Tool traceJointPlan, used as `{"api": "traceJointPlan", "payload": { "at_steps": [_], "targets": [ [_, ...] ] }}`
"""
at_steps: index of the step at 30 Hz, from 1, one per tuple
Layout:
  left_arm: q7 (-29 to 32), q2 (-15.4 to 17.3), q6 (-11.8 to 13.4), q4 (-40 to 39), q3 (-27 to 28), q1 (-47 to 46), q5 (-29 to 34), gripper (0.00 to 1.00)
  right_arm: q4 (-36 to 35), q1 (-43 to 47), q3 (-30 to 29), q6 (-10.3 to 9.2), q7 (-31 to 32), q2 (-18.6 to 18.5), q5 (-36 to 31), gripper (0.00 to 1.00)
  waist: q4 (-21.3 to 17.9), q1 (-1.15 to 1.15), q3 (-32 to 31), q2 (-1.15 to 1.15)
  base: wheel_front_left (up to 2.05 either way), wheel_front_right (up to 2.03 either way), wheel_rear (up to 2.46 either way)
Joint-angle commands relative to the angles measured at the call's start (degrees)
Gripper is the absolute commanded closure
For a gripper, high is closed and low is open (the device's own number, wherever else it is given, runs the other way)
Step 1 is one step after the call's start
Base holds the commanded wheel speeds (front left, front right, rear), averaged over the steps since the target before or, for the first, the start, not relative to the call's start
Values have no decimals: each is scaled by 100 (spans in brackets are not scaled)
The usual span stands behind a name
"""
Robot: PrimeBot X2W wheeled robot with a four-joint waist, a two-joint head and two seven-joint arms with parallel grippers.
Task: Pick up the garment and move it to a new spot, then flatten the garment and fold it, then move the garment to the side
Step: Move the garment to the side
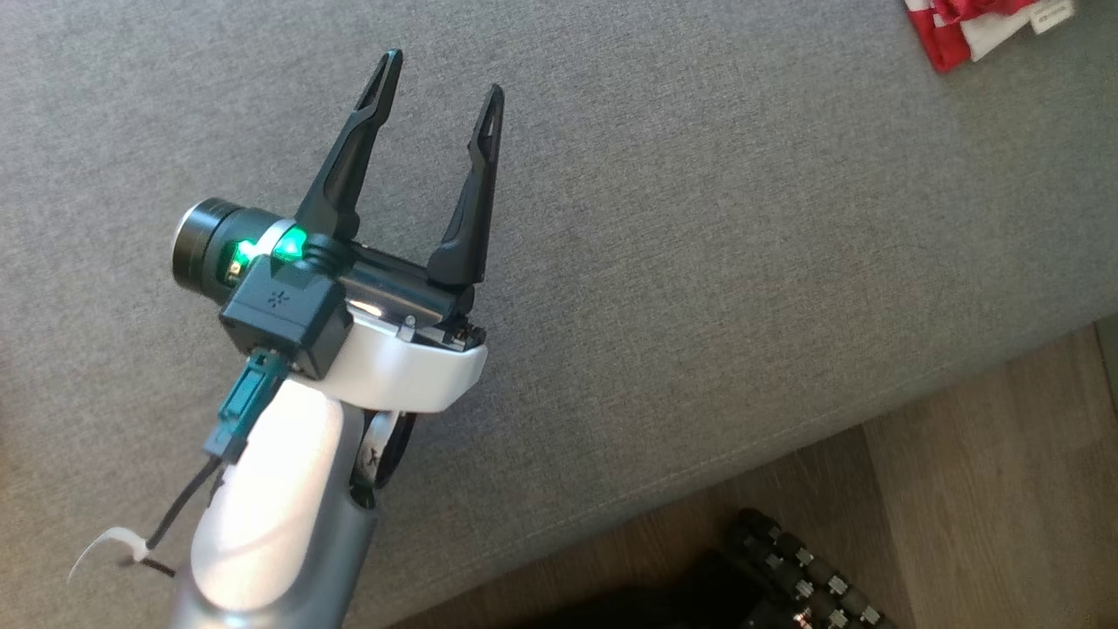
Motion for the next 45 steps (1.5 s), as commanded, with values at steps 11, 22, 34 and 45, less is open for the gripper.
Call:
{"api": "traceJointPlan", "payload": {
  "at_steps": [11, 22, 34, 45],
  "targets": [
    [-28, -47, 171, -77, 151, 67, -374, 0, -724, 582, 26, -2, -50, -137, -41, 0, 267, 0, -750, 0, 0, 0, 0],
    [-29, -77, 536, -61, 662, 513, -739, 0, -2040, 1926, 116, -2, -51, 416, -470, 0, 971, 0, -1938, 0, 0, 0, 0],
    [-29, -79, 881, 100, 863, 1172, -943, 0, -3212, 3752, -607, -2, -51, 1430, -550, 0, 1695, 0, -2867, 0, 0, 0, 0],
    [-29, -79, 967, 258, 935, 1825, -1126, 0, -4258, 5442, -1457, -2, -51, 2629, -1357, 0, 2180, 0, -3399, 0, 0, 0, 0]
  ]
}}
